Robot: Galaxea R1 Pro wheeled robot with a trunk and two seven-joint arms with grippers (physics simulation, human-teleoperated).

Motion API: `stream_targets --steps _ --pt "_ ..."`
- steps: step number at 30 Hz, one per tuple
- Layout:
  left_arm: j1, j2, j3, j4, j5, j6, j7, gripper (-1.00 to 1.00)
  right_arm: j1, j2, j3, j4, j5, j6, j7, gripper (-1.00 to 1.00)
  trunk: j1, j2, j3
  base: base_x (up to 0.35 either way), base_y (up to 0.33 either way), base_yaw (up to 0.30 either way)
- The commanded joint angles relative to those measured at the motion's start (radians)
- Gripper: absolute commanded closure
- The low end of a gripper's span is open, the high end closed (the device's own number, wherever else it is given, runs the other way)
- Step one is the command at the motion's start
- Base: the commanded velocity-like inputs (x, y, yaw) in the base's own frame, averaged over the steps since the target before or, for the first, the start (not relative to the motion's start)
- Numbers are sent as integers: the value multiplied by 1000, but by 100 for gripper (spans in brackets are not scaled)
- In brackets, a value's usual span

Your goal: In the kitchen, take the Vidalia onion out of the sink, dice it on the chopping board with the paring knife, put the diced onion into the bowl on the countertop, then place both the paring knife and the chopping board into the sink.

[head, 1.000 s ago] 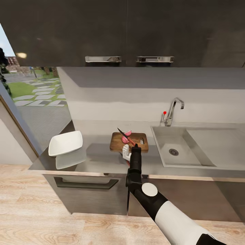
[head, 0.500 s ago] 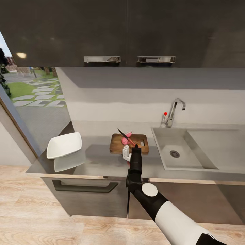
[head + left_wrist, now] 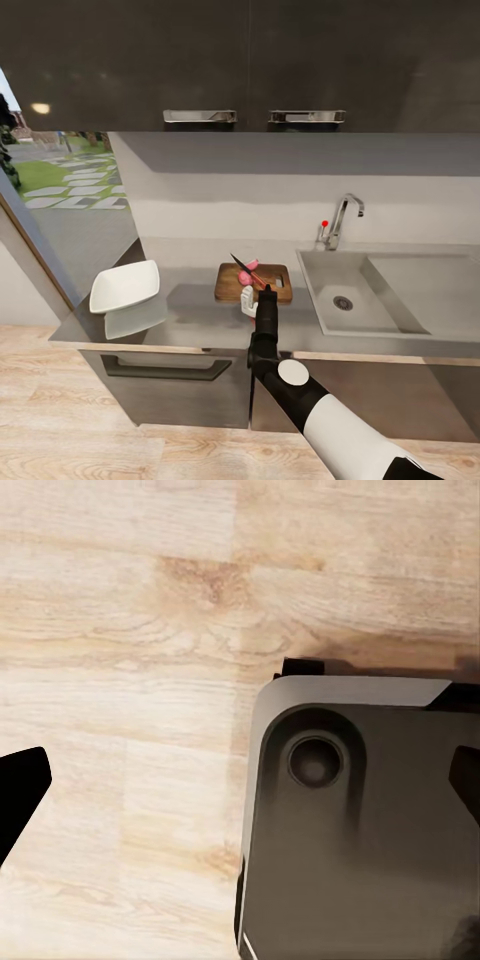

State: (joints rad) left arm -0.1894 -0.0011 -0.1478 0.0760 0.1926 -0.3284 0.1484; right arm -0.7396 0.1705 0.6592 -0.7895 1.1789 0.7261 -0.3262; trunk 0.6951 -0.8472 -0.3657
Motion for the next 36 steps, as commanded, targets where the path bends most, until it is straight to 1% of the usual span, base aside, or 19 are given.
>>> stream_targets --steps 1,24,27,28,29,36 --pt "-2 0 -9 4 8 -6 0 -100 -1 0 3 1 1 7 -1 100 0 -1 -1 55 0 0" --pt "-1 0 -9 4 8 -6 0 -100 -1 -4 3 2 -2 1 2 100 0 -1 -1 5 0 0" --pt "-1 0 -9 4 8 -6 0 -100 -1 -6 3 16 -2 1 2 100 0 -1 -1 0 0 0" --pt "-1 -1 -9 4 8 -6 0 -100 -1 -12 3 66 -3 -2 3 100 0 -1 -1 0 0 0" --pt "-1 -1 -9 4 8 -6 0 -100 -1 -12 3 75 -4 -2 3 100 0 -1 -1 0 0 0" --pt "-1 0 -9 4 8 -6 0 -100 -1 -11 3 93 -4 -2 2 100 0 -1 -1 0 0 0"
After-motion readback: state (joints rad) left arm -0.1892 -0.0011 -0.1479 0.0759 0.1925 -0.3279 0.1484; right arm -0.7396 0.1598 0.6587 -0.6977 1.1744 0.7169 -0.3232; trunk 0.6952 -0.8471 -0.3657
